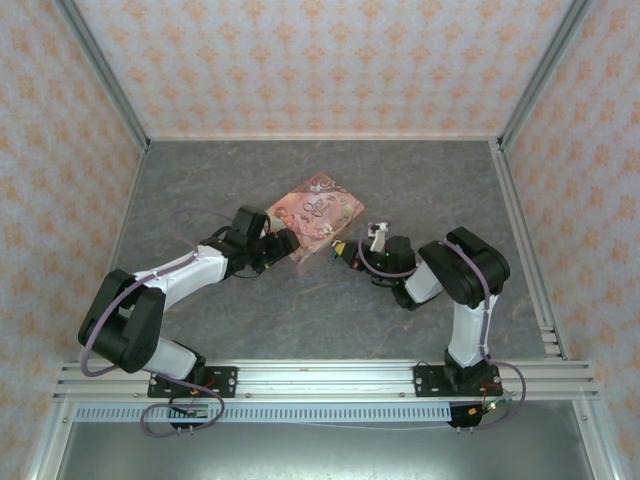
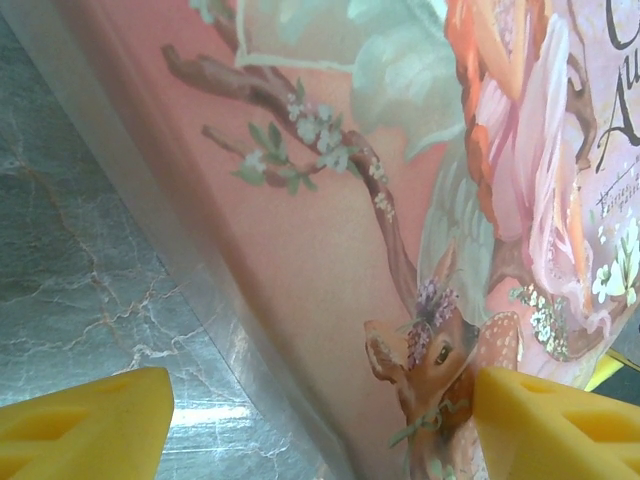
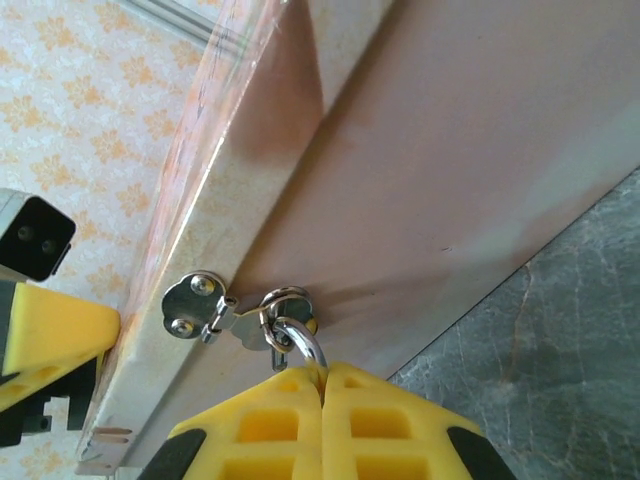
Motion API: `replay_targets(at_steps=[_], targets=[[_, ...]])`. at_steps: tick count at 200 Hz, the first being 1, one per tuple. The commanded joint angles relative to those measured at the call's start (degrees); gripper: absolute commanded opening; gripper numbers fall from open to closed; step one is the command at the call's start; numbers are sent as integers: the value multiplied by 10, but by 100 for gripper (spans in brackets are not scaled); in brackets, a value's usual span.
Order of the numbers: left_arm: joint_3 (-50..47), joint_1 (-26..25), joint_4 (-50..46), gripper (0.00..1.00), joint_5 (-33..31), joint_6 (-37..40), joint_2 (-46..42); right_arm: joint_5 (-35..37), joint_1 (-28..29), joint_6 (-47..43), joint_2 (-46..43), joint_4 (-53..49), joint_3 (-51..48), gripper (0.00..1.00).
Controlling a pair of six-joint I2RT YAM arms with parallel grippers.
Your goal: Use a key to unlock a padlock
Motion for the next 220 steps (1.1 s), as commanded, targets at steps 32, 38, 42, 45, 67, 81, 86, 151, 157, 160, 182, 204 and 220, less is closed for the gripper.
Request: replay_targets(at_steps=[32,38,42,45,67,81,86,151,157,160,182,204,220], targets=[[-31,-5,-75,78,-40,13,28,23,-12,32,-15,71,36,1],[-30,-4,-75,78,-40,13,28,24,-13,33,-16,71,38,1],[-30,-5,-75,78,-40,13,28,24,-14,33,-17,70,39,1],[-30,-5,-75,78,-39,13,28,25,-14,33,-17,69,40,1],[-30,-4,-76,78,-40,15,28,27,-17,32,-17,56,47,1],[-30,-4,-77,78,-40,15,28,29,-20,27,-18,43,51,1],[-30,-4,-78,78,-40,15,28,30,-21,24,-18,37,51,1],[-39,-2,-86,78,-43,16,17,37,-32,-2,-20,0,61,1],[-41,0,-87,78,-44,16,13,40,-32,-7,-24,-5,59,1],[-42,1,-88,78,-45,17,11,40,-34,-9,-26,-8,58,1],[-46,11,-93,79,-45,20,-3,43,-41,-18,-42,-17,48,1],[-41,23,-100,79,-40,25,-12,40,-47,-34,-69,-40,37,1],[-30,29,-108,79,-39,32,-23,38,-47,-57,-108,-89,26,1]])
